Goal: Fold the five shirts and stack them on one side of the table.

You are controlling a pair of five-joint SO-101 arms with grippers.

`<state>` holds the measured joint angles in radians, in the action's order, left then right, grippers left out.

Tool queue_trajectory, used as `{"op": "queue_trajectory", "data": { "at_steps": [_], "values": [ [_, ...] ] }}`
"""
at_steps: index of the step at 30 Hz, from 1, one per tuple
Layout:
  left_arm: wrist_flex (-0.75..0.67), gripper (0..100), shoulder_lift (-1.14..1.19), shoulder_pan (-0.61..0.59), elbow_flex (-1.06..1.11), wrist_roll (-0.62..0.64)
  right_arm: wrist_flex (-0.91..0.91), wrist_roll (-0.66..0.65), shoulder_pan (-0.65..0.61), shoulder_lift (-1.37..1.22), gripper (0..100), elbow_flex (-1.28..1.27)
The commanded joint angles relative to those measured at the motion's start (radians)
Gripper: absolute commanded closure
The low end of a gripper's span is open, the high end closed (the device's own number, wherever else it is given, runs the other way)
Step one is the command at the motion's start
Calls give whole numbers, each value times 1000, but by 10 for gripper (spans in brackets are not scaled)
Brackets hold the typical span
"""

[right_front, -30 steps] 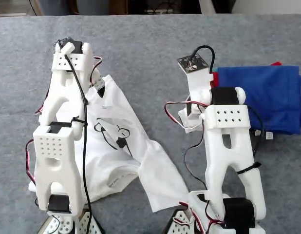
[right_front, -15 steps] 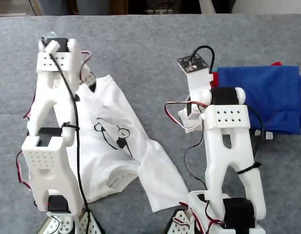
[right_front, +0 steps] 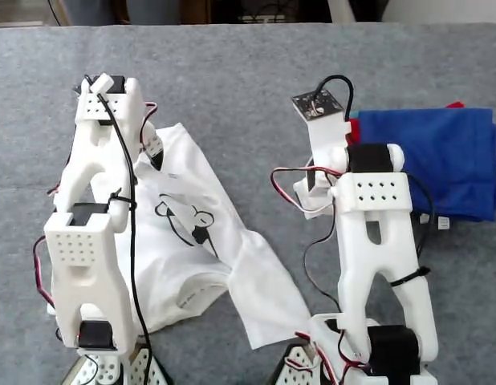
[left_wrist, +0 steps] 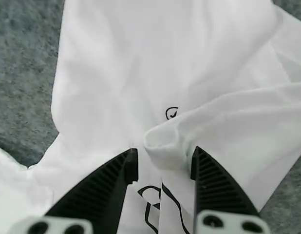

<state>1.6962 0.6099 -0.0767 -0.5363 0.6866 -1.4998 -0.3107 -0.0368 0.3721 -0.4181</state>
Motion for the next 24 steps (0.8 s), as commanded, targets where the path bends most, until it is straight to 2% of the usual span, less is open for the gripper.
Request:
{"op": "queue_trajectory", "data": {
  "at_steps": [1, 4, 17, 19, 24],
  "values": [
    [5, 841, -12, 1, -38, 9, 11, 0, 17, 28, 933, 1],
    [6, 884, -12, -1, -44, 9, 11, -3, 17, 28, 936, 1],
    [5, 893, -14, -4, -45, 8, 11, -5, 17, 28, 935, 1],
    [-2, 932, -14, -7, -51, 3, 11, -5, 17, 28, 935, 1],
    [-2, 970, -14, -7, -185, -44, 11, -5, 17, 28, 934, 1]
  ]
}}
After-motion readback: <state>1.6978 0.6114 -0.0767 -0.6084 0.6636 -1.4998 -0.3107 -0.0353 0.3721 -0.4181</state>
